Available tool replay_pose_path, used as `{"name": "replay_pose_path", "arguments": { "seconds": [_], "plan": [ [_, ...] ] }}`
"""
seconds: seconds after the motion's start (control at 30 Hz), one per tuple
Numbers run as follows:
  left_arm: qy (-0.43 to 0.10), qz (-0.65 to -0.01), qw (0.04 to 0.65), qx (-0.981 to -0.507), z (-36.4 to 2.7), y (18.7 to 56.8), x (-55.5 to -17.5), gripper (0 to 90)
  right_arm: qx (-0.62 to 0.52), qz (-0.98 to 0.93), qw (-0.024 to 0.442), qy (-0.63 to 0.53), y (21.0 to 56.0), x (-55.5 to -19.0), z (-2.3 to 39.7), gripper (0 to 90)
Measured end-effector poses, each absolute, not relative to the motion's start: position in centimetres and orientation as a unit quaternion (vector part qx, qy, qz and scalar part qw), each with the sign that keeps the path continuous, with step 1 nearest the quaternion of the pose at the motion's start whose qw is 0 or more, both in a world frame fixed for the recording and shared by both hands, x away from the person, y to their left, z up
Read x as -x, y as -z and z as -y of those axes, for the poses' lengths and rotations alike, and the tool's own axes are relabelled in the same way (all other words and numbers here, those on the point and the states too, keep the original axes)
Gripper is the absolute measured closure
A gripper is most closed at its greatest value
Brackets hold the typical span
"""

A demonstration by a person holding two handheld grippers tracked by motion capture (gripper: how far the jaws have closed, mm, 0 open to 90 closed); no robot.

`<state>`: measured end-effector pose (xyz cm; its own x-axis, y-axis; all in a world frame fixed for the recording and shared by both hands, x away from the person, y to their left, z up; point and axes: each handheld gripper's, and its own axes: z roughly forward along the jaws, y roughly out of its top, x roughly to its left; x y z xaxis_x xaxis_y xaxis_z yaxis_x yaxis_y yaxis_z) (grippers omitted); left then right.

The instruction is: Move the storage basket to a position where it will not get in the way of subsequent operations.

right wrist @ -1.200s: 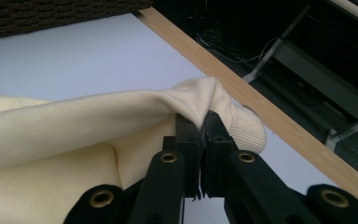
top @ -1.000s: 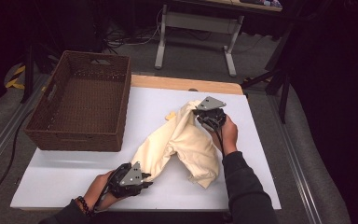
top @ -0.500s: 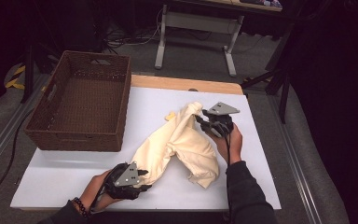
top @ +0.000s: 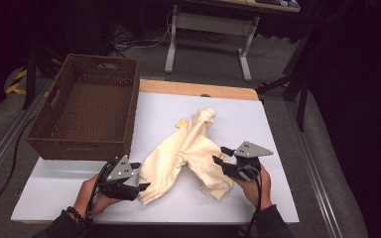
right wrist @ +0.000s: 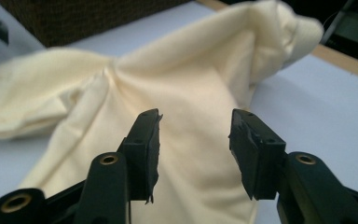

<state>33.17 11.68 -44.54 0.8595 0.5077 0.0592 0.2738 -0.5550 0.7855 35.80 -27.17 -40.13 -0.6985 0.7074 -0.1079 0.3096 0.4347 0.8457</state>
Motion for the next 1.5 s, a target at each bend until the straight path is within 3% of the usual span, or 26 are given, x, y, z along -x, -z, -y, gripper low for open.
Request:
{"name": "replay_pose_path", "arguments": {
  "seconds": [0.07,0.2,0.27,0.37,0.47,0.57,0.73,0.87,1.1,1.4,1.5],
  "plan": [
    [-0.148,-0.244,0.399,-0.871,-11.5,45.1,-33.6,22.0,-0.318,-0.82,0.227,-0.418,41.0,-35.7,27.4,50.5],
    [-0.111,-0.25,0.389,-0.88,-11.1,45.8,-34.2,22.7,-0.329,-0.835,0.21,-0.387,42.6,-36.0,27.5,41.4],
    [-0.112,-0.267,0.383,-0.877,-10.9,46.0,-34.5,17.4,-0.328,-0.842,0.2,-0.379,43.2,-36.1,27.5,40.0],
    [-0.088,-0.272,0.376,-0.882,-10.7,46.2,-35.1,19.1,-0.335,-0.84,0.194,-0.381,43.5,-36.3,27.7,37.7],
    [-0.068,-0.279,0.386,-0.877,-10.6,46.3,-35.4,27.4,-0.342,-0.838,0.191,-0.379,43.7,-36.4,28.0,38.5],
    [-0.049,-0.27,0.389,-0.88,-10.4,46.3,-35.5,46.2,-0.352,-0.836,0.184,-0.378,43.9,-36.6,28.4,41.4],
    [-0.04,-0.27,0.391,-0.879,-10.1,46.2,-35.8,68.4,-0.364,-0.841,0.175,-0.361,44.4,-37.1,28.7,47.2],
    [-0.051,-0.268,0.396,-0.877,-10.0,46.1,-35.5,74.9,-0.378,-0.836,0.172,-0.358,44.5,-37.3,29.4,48.2],
    [-0.063,-0.266,0.428,-0.861,-10.6,45.5,-35.1,77.7,-0.408,-0.831,0.157,-0.343,44.9,-37.8,30.6,46.4],
    [-0.091,-0.256,0.442,-0.855,-10.8,45.0,-34.7,79.1,-0.395,-0.834,0.126,-0.364,45.0,-37.7,30.3,78.1],
    [-0.101,-0.256,0.45,-0.849,-11.0,44.6,-34.5,79.4,-0.387,-0.838,0.125,-0.365,45.0,-37.7,29.9,81.3]
  ]
}}
